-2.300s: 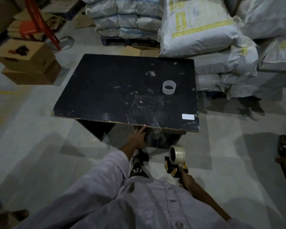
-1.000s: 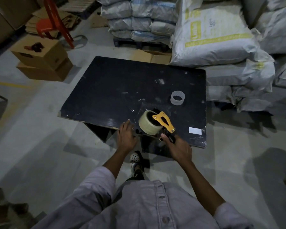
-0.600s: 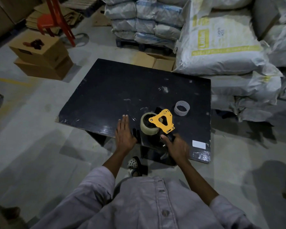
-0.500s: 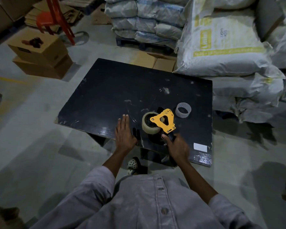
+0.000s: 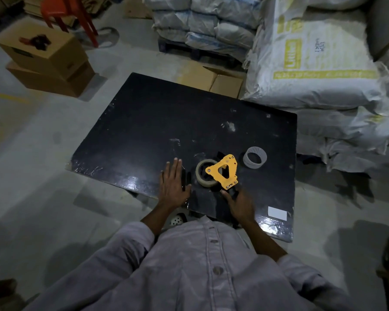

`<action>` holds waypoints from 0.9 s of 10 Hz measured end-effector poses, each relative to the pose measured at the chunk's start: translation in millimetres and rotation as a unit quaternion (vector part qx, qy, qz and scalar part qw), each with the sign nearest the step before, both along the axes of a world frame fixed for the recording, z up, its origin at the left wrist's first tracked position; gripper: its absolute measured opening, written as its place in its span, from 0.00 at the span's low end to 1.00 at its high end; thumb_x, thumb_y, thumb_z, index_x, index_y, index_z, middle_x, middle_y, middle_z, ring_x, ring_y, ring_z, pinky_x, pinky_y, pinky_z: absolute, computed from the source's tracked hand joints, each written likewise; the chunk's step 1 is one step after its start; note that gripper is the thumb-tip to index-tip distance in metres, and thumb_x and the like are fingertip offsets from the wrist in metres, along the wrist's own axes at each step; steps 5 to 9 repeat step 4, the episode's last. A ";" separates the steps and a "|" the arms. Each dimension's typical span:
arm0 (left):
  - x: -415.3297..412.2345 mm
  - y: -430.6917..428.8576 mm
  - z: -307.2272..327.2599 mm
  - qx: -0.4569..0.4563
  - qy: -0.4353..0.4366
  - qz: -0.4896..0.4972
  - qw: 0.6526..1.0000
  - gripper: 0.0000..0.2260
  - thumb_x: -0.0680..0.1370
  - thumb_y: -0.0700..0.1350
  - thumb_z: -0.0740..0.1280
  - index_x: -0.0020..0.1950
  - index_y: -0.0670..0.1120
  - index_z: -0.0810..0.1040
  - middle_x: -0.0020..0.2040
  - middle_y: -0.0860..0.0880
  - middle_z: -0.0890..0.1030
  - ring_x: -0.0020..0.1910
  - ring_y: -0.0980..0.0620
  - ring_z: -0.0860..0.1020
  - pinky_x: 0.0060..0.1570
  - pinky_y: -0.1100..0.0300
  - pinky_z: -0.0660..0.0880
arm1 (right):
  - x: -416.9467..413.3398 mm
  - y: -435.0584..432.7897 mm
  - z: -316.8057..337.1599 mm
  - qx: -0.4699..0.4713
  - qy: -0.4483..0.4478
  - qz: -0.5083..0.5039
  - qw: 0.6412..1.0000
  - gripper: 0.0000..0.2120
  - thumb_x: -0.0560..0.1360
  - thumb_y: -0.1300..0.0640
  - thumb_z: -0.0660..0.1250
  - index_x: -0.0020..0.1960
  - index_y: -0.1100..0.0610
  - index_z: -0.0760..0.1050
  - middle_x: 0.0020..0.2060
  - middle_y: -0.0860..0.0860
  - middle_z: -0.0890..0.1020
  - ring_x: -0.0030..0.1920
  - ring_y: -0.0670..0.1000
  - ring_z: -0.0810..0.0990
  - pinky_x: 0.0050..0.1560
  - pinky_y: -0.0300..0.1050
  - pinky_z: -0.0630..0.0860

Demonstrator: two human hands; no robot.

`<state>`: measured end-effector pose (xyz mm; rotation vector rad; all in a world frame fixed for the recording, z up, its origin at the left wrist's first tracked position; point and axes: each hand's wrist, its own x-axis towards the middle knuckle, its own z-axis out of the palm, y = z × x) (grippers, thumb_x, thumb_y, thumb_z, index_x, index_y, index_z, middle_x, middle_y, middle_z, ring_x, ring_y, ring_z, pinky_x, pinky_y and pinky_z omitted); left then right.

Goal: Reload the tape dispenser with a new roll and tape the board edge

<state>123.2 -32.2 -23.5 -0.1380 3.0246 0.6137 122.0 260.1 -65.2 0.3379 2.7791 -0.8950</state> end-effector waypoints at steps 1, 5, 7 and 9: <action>-10.5 4.5 -0.5 0.001 0.015 0.000 1.000 0.46 0.82 0.66 0.64 0.91 0.49 0.46 0.92 0.49 0.47 0.90 0.40 0.47 0.84 0.32 0.54 | 1.6 -10.1 26.7 0.021 0.000 -0.007 1.000 0.52 0.71 0.13 0.63 0.77 0.53 0.70 0.71 0.58 0.78 0.73 0.63 0.77 0.69 0.69 0.78; -16.7 20.3 -1.2 -0.007 0.036 -0.020 0.999 0.43 0.83 0.70 0.57 0.91 0.49 0.47 0.92 0.48 0.46 0.90 0.40 0.46 0.84 0.31 0.52 | -1.8 -8.2 63.2 0.021 0.066 0.030 0.997 0.50 0.80 0.24 0.67 0.89 0.52 0.57 0.87 0.56 0.67 0.85 0.61 0.66 0.79 0.70 0.69; -16.7 20.3 -1.2 -0.007 0.036 -0.020 0.999 0.43 0.83 0.70 0.57 0.91 0.49 0.47 0.92 0.48 0.46 0.90 0.40 0.46 0.84 0.31 0.52 | -1.8 -8.2 63.2 0.021 0.066 0.030 0.997 0.50 0.80 0.24 0.67 0.89 0.52 0.57 0.87 0.56 0.67 0.85 0.61 0.66 0.79 0.70 0.69; -16.7 20.3 -1.2 -0.007 0.036 -0.020 0.999 0.43 0.83 0.70 0.57 0.91 0.49 0.47 0.92 0.48 0.46 0.90 0.40 0.46 0.84 0.31 0.52 | -1.8 -8.2 63.2 0.021 0.066 0.030 0.997 0.50 0.80 0.24 0.67 0.89 0.52 0.57 0.87 0.56 0.67 0.85 0.61 0.66 0.79 0.70 0.69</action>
